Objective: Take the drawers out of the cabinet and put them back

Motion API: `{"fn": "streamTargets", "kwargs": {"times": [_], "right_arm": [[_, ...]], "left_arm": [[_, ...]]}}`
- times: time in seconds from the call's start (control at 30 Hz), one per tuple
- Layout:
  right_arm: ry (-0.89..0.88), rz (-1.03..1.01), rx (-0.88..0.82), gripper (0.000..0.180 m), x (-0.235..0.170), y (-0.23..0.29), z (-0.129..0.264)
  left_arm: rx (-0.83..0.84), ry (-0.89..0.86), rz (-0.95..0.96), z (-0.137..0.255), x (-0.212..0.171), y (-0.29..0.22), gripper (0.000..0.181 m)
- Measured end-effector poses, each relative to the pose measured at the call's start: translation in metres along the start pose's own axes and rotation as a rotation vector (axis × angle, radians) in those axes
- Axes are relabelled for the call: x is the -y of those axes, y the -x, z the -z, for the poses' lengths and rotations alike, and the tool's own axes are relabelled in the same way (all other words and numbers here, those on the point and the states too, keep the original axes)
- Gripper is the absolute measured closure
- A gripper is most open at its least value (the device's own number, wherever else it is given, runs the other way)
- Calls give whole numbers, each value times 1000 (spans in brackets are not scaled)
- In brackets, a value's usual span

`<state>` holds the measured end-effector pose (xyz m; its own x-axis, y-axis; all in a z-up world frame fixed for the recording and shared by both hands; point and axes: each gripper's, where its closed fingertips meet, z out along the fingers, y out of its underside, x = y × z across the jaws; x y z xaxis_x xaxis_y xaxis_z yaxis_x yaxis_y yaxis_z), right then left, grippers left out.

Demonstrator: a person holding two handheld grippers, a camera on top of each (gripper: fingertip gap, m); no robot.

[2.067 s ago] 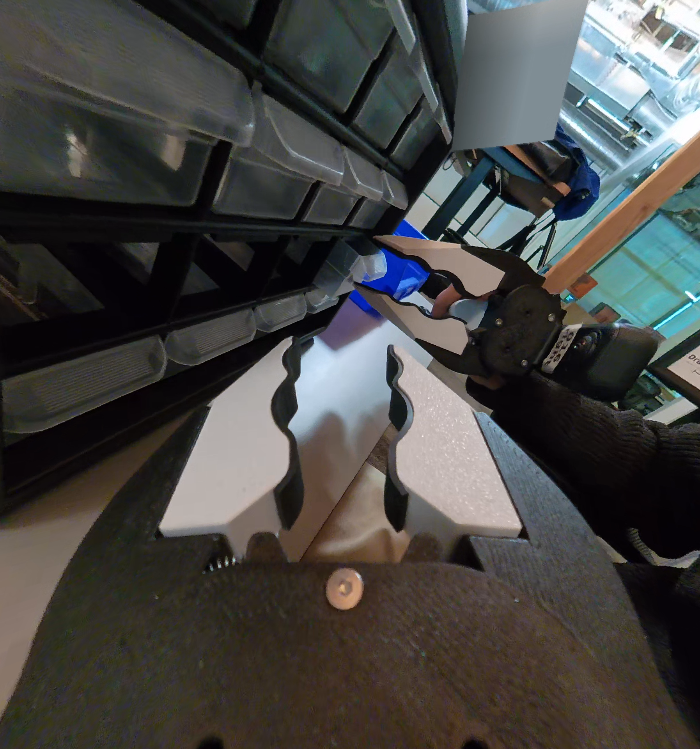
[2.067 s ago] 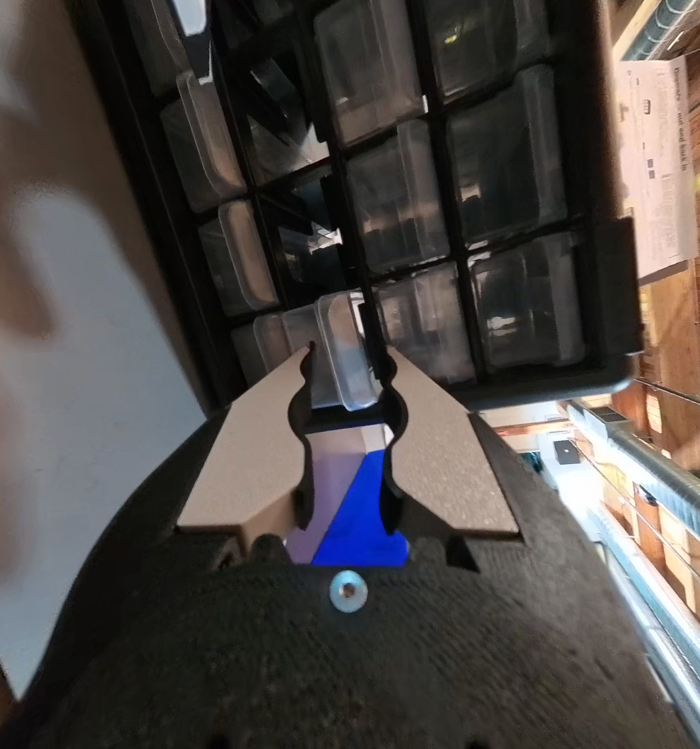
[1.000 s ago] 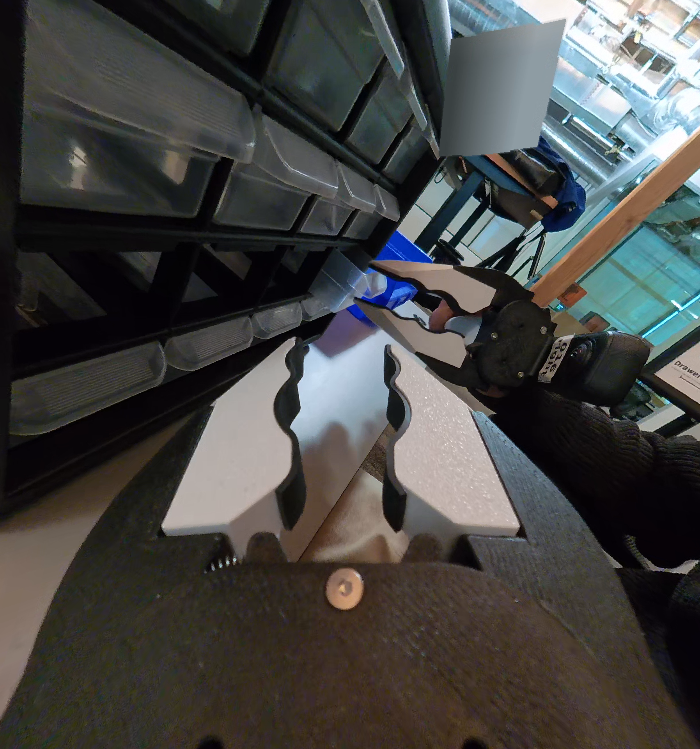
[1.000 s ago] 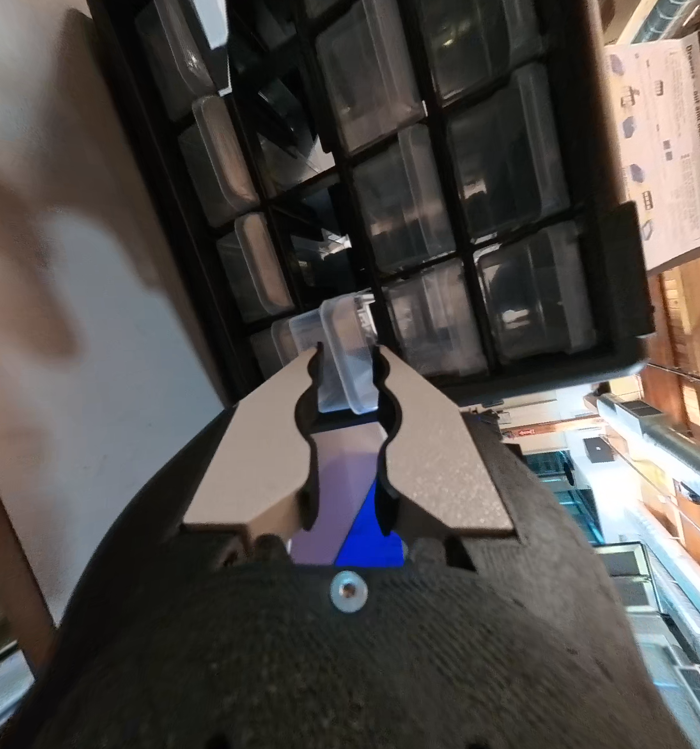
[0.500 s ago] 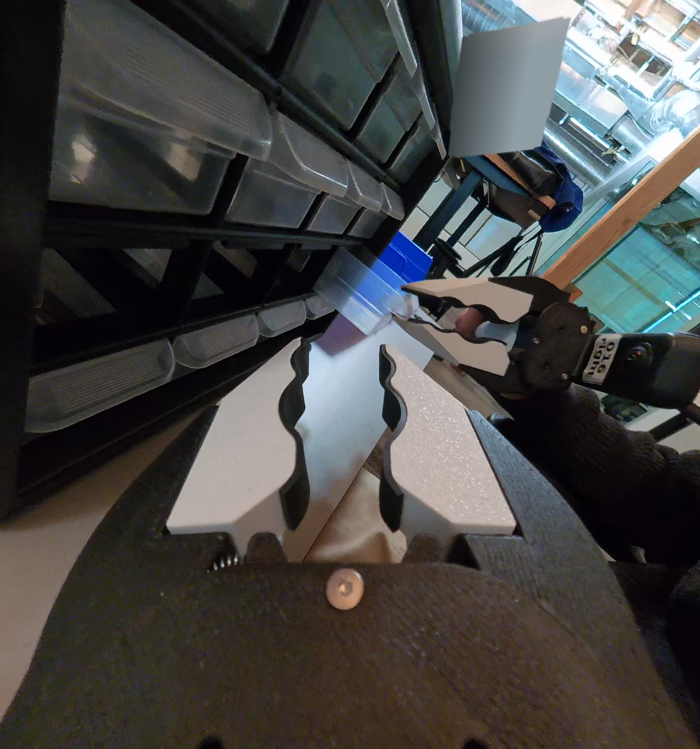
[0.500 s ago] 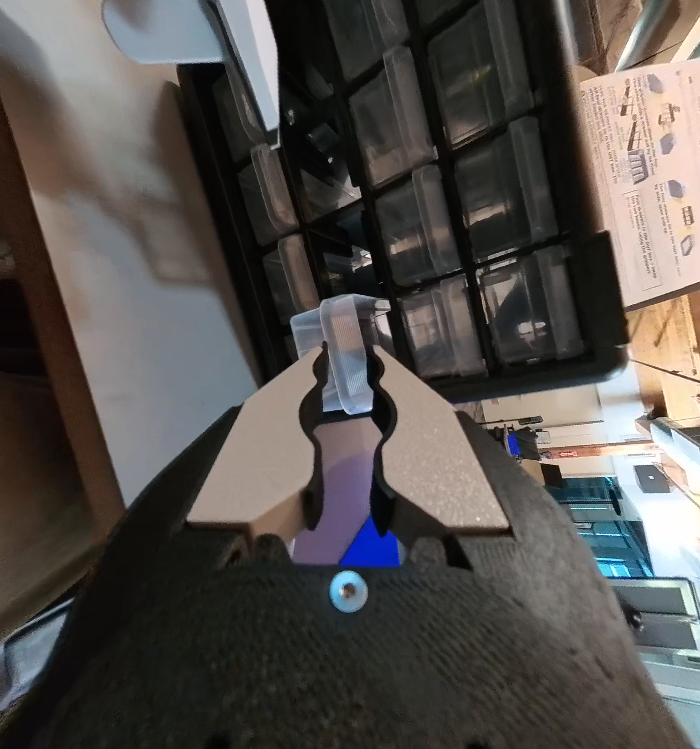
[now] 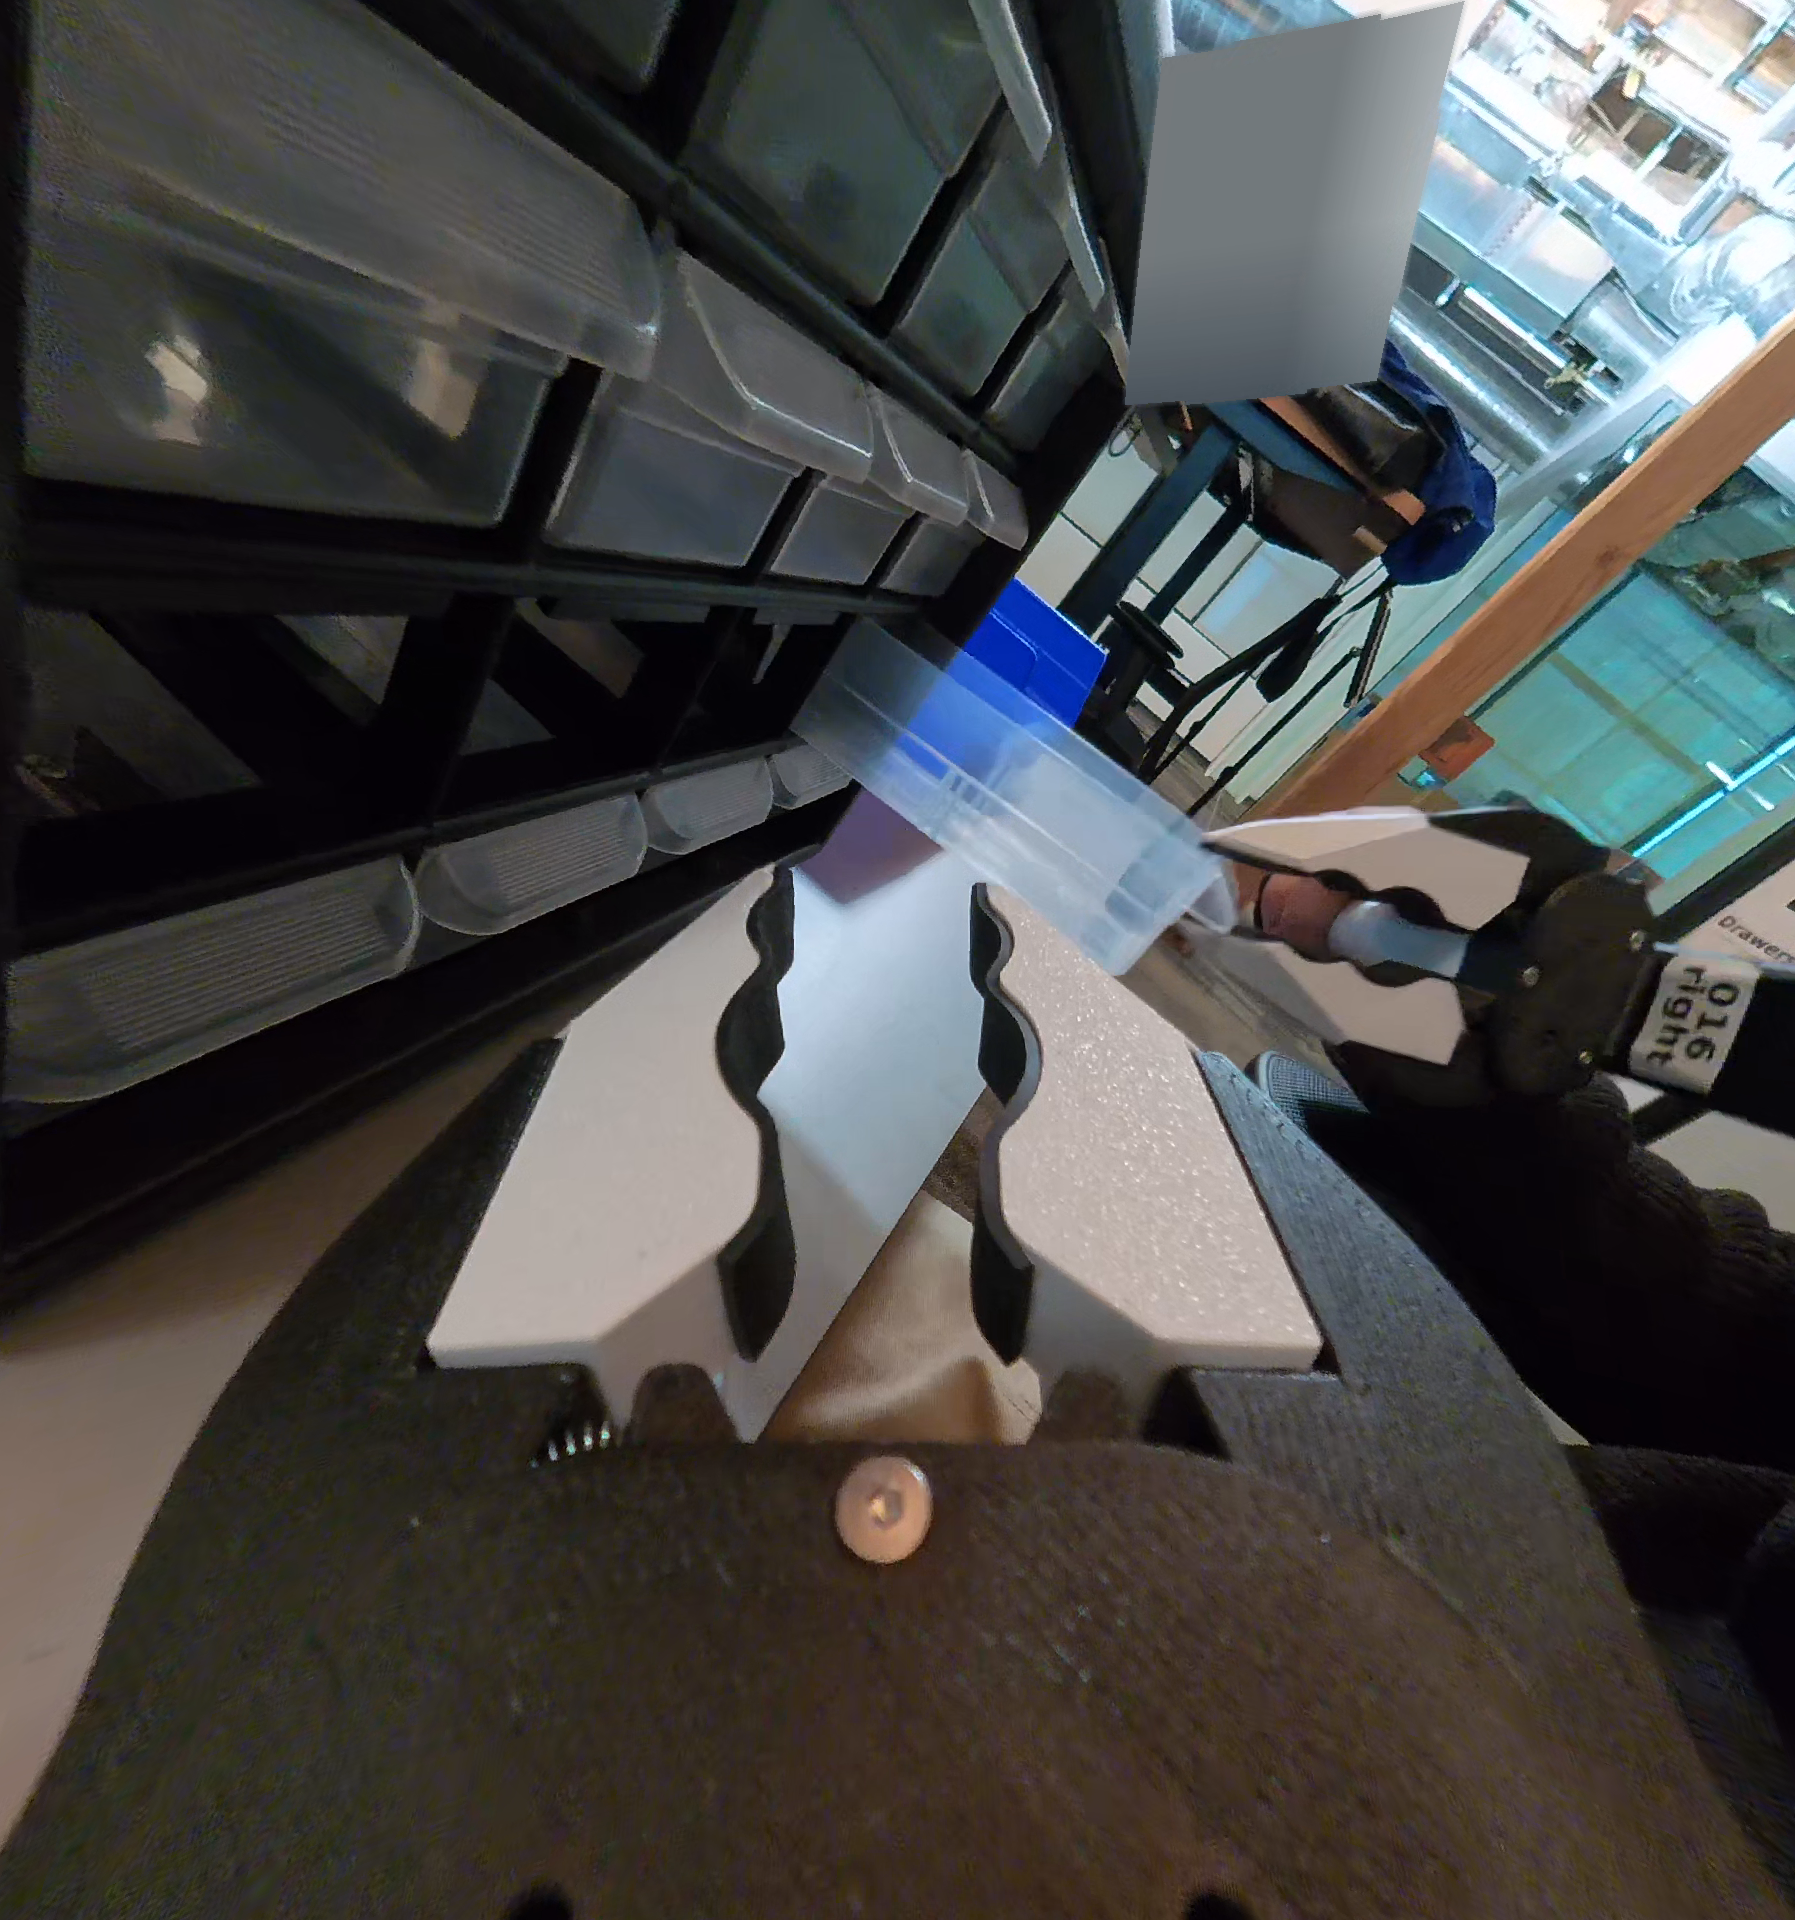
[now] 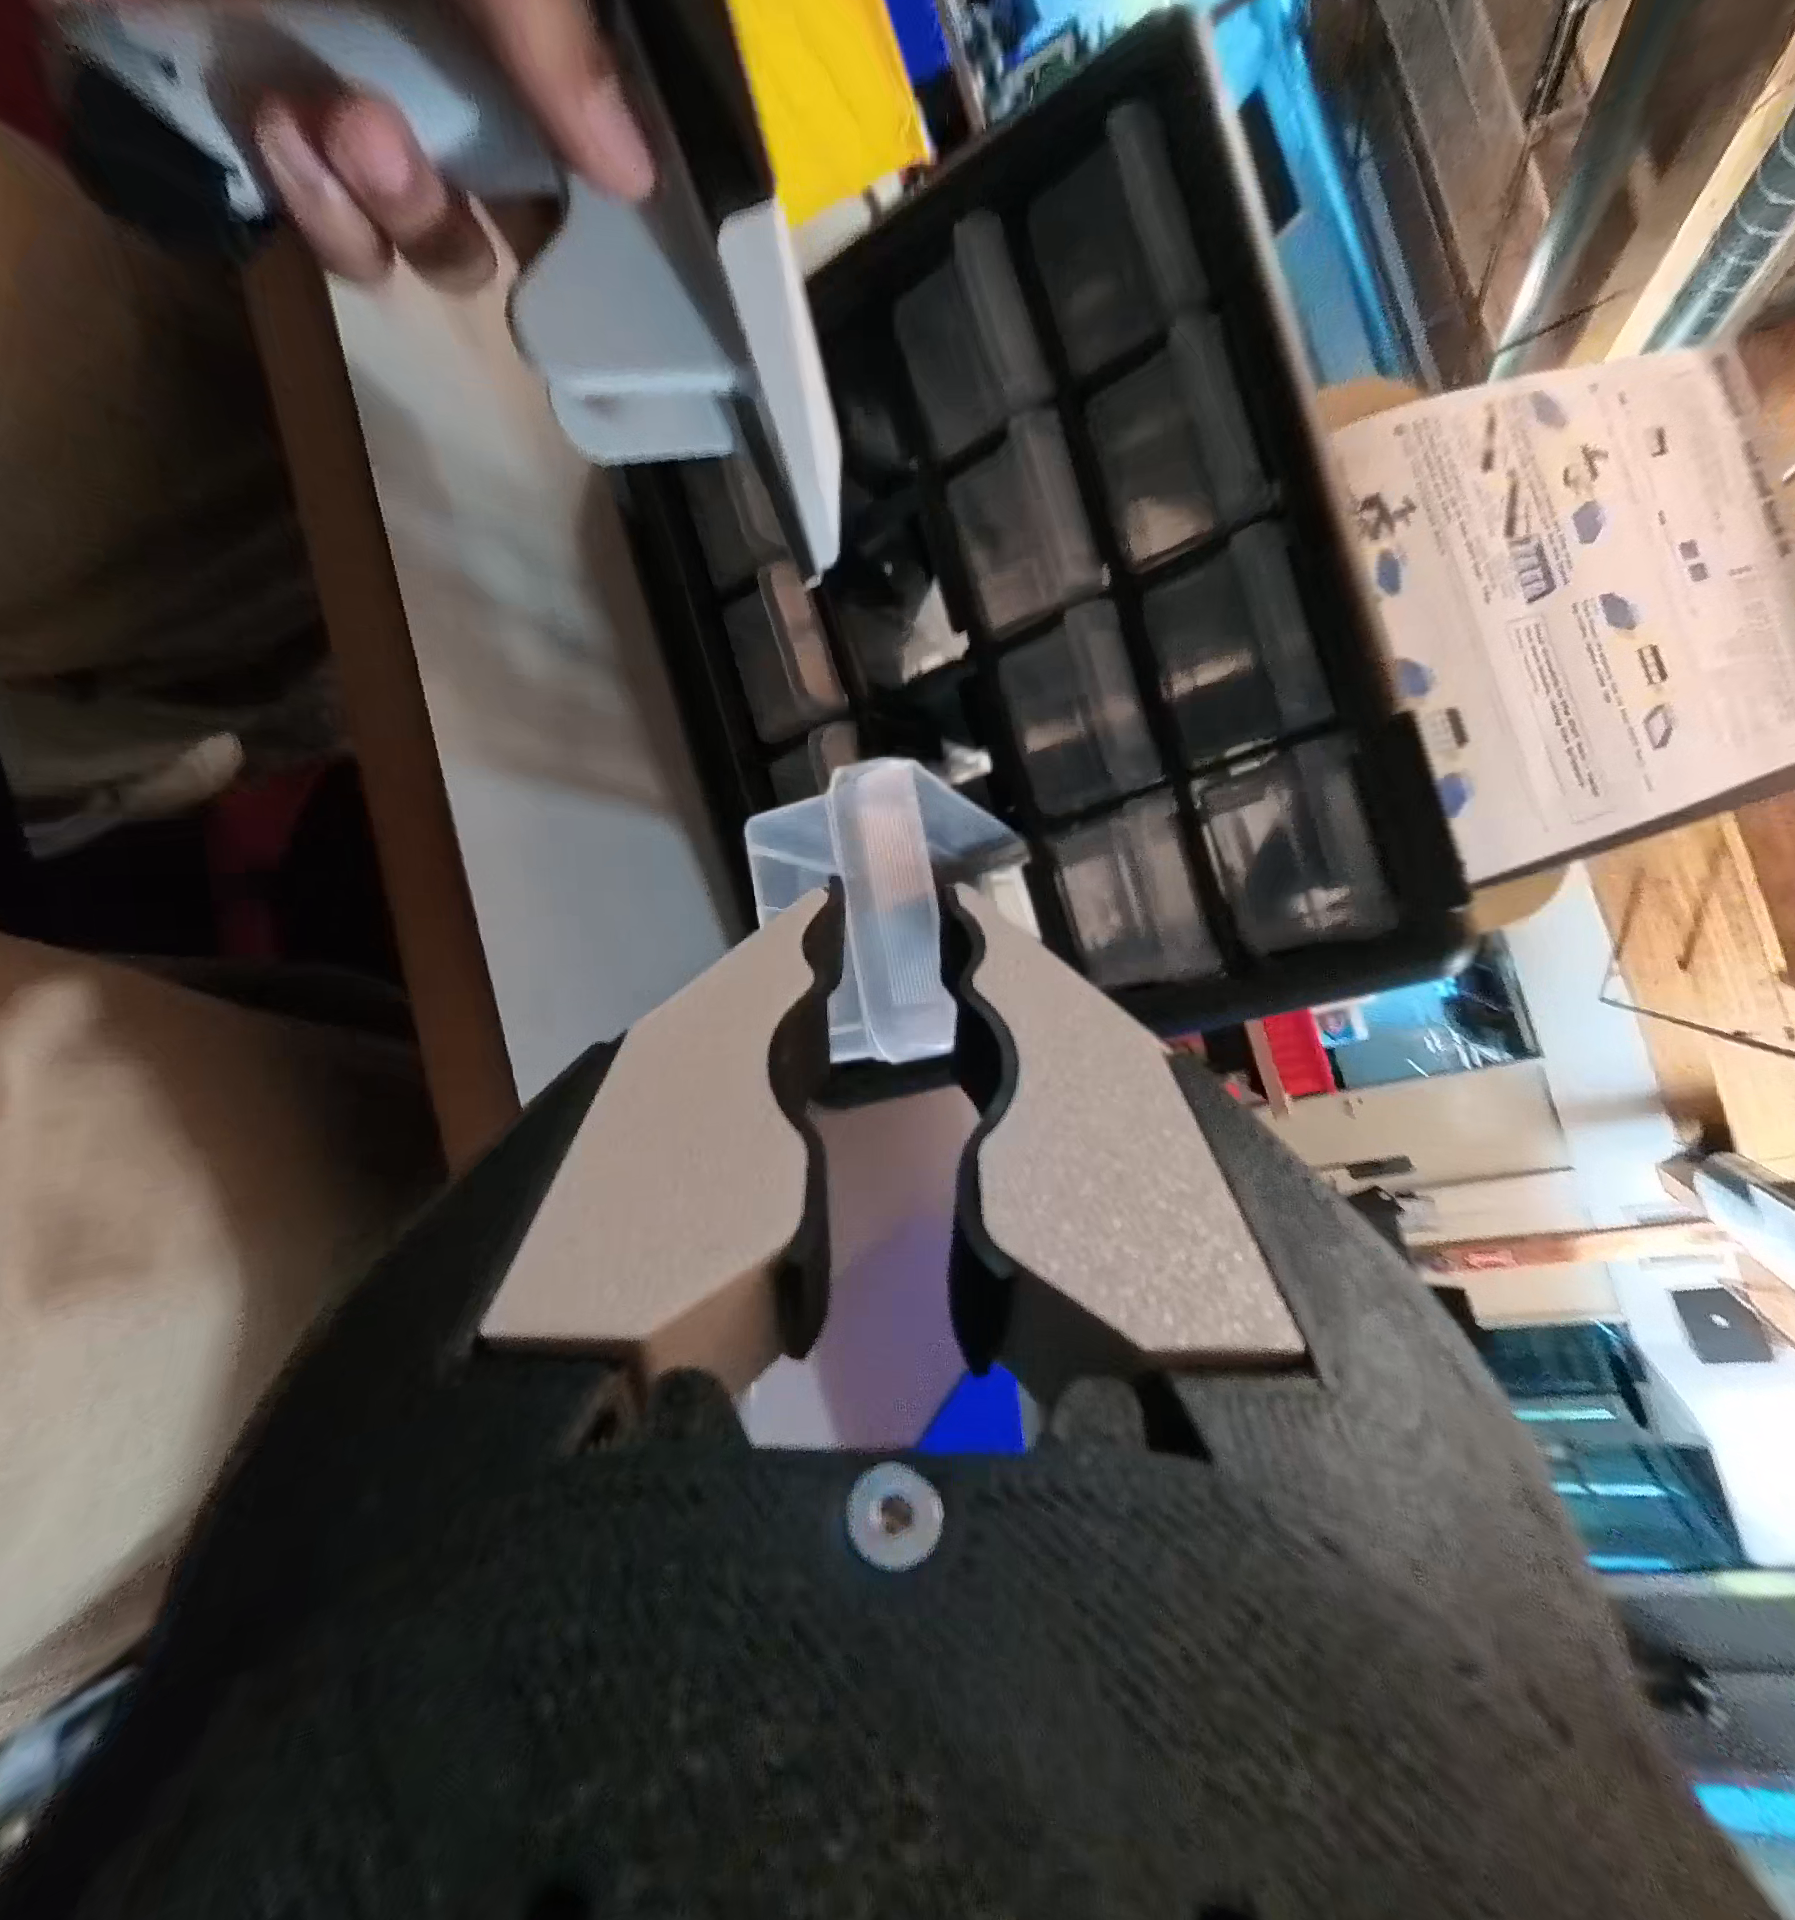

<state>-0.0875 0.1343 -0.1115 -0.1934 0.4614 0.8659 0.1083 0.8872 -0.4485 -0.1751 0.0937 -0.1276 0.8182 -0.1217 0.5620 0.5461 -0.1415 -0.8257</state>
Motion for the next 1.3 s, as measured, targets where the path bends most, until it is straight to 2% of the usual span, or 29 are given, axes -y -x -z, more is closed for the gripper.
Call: {"fn": "streamTargets", "kwargs": {"times": [0.03, 0.33, 0.57, 0.67, 0.83, 1.03, 1.17, 1.3], "right_arm": [[-28, -22, 8, 163, 5, -3, 3], [-112, -172, 10, 162, 21, -38, 13], [-127, -182, -78, 177, 19, -78, 23], [-52, -300, -81, 179, -5, -87, 14], [31, -322, -100, 179, -32, -80, 9], [64, -400, -221, 179, -51, -131, 49], [185, -392, -369, 179, -89, -177, 84], [304, -340, -465, 179, -134, -204, 100]], "left_arm": [[0, 2, -1, 0, -1, -1, 149], [6, 1, 1, 0, -1, -1, 150], [6, 0, 0, -1, -2, -3, 150], [4, 5, 1, -1, -3, -3, 150], [5, 0, 2, 0, -2, -4, 150], [-5, -2, 30, 0, -2, -4, 150], [-10, 0, 25, -1, -2, -6, 150], [-13, 6, 18, -2, -4, -8, 150]]}}
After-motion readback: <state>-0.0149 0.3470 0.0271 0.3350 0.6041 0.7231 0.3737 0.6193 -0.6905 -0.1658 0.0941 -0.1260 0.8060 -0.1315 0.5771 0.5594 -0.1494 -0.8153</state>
